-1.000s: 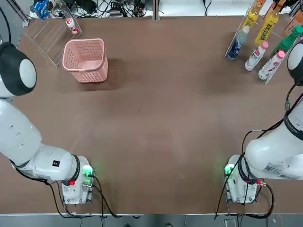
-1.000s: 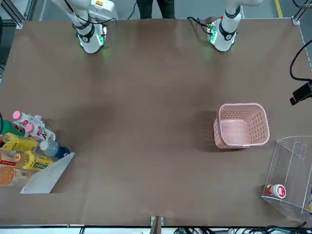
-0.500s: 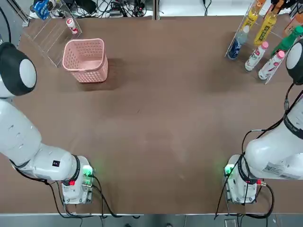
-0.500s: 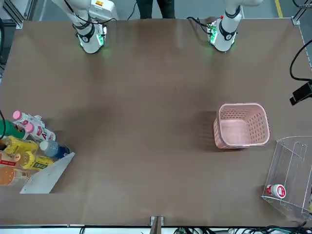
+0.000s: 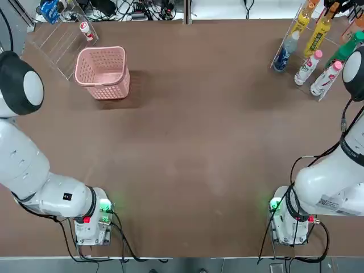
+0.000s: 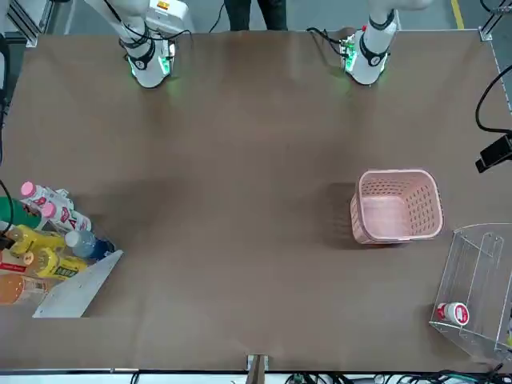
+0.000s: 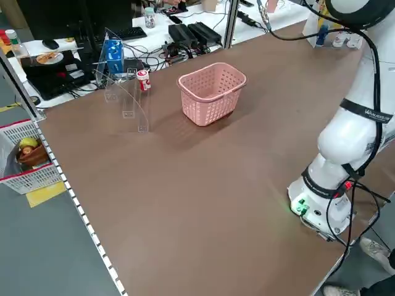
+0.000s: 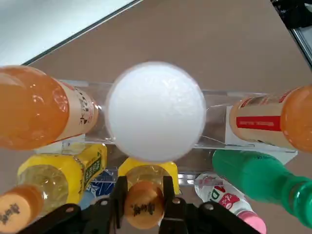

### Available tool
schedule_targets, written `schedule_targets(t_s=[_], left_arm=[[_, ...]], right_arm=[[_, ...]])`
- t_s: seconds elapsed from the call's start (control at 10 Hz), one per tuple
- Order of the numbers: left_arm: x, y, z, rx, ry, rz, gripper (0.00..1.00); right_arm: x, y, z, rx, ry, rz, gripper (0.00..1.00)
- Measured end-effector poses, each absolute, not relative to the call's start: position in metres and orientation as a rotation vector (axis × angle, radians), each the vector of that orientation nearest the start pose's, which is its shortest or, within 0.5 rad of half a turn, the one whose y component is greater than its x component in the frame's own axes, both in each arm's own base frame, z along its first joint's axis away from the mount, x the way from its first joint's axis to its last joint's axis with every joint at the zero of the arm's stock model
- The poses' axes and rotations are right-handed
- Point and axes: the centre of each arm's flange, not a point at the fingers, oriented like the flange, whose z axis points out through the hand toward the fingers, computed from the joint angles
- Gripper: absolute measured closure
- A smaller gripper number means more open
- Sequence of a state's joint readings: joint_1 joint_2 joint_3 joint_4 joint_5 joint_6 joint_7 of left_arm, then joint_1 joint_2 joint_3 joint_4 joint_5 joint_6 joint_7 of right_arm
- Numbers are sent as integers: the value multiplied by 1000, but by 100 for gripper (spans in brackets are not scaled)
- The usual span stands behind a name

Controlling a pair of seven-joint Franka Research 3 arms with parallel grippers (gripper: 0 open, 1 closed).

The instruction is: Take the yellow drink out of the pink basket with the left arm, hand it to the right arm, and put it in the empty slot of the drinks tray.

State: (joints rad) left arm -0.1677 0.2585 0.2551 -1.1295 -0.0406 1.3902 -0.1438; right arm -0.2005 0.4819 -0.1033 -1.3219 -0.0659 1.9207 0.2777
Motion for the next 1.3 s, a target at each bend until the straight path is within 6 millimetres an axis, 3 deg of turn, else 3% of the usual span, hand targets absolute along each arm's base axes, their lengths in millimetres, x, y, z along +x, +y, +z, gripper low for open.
schedule_targets(t_s=[0.3, 0.8, 1.0, 1.2, 1.3], left_arm=[[609, 22, 666, -3099, -335, -17, 0], [609, 22, 666, -3099, -335, -17, 0], [609, 22, 666, -3099, -335, -17, 0], [609, 22, 665, -3099, -335, -17, 0], [609, 22, 666, -3099, -335, -17, 0]], right_arm=[[682, -203, 472, -3127, 878, -192, 66], [683, -202, 480, -3125, 876, -214, 51], [683, -202, 480, -3125, 875, -214, 24], [684, -198, 486, -3125, 865, -231, 13], [684, -196, 493, -3125, 858, -242, 2]])
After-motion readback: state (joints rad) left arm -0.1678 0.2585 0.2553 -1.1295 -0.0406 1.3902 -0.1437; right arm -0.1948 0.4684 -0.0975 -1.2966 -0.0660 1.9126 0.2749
